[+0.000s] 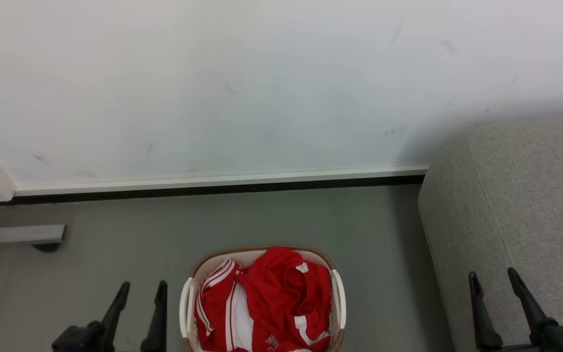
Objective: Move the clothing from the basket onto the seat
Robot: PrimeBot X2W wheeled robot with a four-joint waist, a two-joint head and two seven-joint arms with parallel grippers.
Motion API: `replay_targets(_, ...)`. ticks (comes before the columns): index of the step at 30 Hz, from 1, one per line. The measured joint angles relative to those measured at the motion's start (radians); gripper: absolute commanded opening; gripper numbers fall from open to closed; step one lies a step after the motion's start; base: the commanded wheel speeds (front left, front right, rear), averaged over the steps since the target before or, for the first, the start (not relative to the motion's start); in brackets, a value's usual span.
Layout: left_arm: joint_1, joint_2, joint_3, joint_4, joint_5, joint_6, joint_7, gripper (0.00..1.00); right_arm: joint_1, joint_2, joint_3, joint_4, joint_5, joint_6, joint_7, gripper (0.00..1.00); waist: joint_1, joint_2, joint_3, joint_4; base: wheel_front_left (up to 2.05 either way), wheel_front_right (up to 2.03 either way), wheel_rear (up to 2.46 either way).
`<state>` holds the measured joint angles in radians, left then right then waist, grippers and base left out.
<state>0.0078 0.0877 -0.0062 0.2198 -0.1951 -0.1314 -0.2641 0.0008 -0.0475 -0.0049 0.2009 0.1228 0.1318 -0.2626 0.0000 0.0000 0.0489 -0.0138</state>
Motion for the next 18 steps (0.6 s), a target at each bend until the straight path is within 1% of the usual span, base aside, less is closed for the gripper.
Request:
replay_targets(6, -0.068, 0.027, -0.035, -0.001, -0.019, 0.0, 0.0, 1.0, -0.061, 0.0, 0.019, -0.033, 0.0, 0.0, -0.001, 1.0, 0.0, 0.0, 0.083, -0.021, 0.0, 0.0, 0.0)
replay_targets(9, -0.122, 0.056, -0.08, 0.021, -0.026, 0.0, 0.0, 1.0, -0.106, 0.0, 0.029, -0.056, 0.003, 0.0, -0.002, 1.0, 0.0001, 0.0, 0.139, -0.039, 0.0, 0.0, 0.0)
replay_targets(18, -0.359, 0.132, -0.188, 0.122, -0.066, 0.0, 0.0, 1.0, -0.228, -0.001, 0.078, -0.155, 0.024, 0.0, -0.002, 1.0, 0.0003, 0.0, 0.348, -0.11, 0.0, 0.0, 0.0)
